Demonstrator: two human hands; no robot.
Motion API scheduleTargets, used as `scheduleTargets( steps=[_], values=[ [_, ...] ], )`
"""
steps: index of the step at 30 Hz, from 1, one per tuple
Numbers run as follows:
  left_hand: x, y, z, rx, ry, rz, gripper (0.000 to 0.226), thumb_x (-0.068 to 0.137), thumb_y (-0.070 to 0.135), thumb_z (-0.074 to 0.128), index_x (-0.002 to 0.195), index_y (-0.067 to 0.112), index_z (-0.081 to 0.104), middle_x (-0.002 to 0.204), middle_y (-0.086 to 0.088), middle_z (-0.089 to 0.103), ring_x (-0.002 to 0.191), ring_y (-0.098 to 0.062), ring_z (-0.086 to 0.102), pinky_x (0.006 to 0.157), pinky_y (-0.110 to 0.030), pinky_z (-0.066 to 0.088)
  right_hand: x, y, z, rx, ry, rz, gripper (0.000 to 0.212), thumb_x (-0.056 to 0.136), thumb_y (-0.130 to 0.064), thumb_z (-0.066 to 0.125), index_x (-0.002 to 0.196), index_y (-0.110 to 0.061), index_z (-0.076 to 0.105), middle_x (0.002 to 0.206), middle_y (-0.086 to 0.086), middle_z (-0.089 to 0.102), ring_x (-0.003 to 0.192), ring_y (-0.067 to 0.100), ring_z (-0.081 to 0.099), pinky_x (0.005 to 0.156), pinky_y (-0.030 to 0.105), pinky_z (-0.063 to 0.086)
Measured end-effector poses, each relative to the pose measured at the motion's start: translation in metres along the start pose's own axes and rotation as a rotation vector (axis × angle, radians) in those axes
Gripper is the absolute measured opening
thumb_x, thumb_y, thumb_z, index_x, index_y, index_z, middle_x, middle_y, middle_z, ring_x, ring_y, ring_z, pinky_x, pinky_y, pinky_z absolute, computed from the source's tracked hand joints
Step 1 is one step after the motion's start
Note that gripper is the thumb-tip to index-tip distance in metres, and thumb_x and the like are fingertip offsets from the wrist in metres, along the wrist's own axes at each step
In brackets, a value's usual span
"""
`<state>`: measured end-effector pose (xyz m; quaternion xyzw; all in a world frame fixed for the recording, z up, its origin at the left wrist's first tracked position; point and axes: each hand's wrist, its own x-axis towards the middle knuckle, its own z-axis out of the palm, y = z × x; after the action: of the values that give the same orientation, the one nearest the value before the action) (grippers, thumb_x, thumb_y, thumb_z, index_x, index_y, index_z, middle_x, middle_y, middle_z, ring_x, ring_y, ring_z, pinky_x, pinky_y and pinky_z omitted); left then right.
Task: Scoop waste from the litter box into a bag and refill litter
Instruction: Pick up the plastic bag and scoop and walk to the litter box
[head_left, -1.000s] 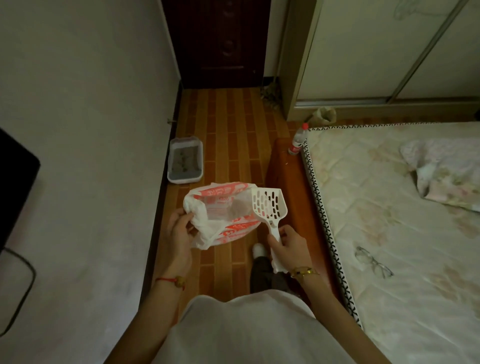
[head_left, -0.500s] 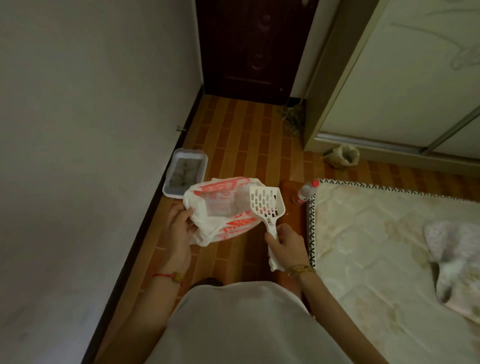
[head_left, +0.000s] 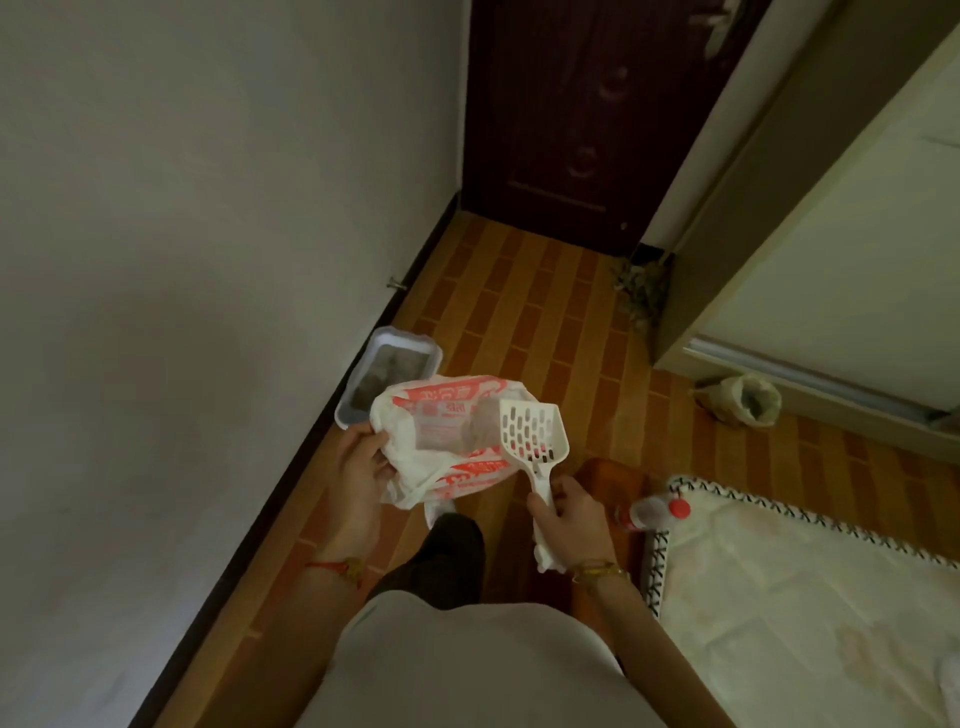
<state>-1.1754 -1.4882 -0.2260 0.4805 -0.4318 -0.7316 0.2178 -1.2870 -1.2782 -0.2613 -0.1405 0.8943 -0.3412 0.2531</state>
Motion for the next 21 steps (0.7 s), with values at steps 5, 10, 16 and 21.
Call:
scheduleTargets(
  steps=[5, 10, 16, 21],
  values=[
    [0.078, 0.037, 0.023, -0.042, 0.027, -0.035, 0.018, 0.094, 0.008, 0.053, 0.111, 0.004, 0.058, 0.111, -0.02, 0.063, 0.101, -0.036, 0.061, 0.086, -0.044, 0.05, 0.095, -0.048, -0.003, -0.058, -0.057, -0.074, 0.016, 0.091, -0.034, 0.056, 0.096, -0.019, 0.053, 0.08, -0.002, 0.065, 0.069, 0.013, 0.065, 0.065, 0.033, 0.057],
    [0.138, 0.077, 0.041, -0.089, 0.034, 0.012, 0.019, 0.091, 0.016, 0.057, 0.109, 0.016, 0.06, 0.105, -0.007, 0.063, 0.096, -0.022, 0.062, 0.091, -0.041, 0.051, 0.182, -0.111, -0.008, -0.127, -0.076, -0.141, 0.013, 0.092, -0.031, 0.056, 0.09, -0.021, 0.048, 0.068, -0.008, 0.057, 0.06, 0.013, 0.058, 0.06, 0.032, 0.051],
    [0.193, 0.121, 0.055, -0.071, 0.042, 0.142, 0.018, 0.083, 0.013, 0.058, 0.098, 0.002, 0.057, 0.098, -0.015, 0.062, 0.092, -0.025, 0.062, 0.073, -0.038, 0.054, 0.252, -0.164, -0.004, -0.137, -0.108, -0.166, 0.018, 0.093, -0.037, 0.055, 0.094, -0.02, 0.05, 0.072, -0.01, 0.053, 0.06, 0.001, 0.05, 0.051, 0.016, 0.034],
    [0.217, 0.136, 0.05, -0.128, 0.171, 0.124, 0.021, 0.095, 0.002, 0.046, 0.083, 0.012, 0.059, 0.078, -0.003, 0.061, 0.076, -0.019, 0.059, 0.063, -0.03, 0.048, 0.292, -0.19, 0.011, -0.176, -0.165, -0.219, 0.017, 0.093, -0.034, 0.056, 0.094, -0.019, 0.048, 0.071, -0.013, 0.048, 0.064, 0.011, 0.049, 0.051, 0.015, 0.029]
  ],
)
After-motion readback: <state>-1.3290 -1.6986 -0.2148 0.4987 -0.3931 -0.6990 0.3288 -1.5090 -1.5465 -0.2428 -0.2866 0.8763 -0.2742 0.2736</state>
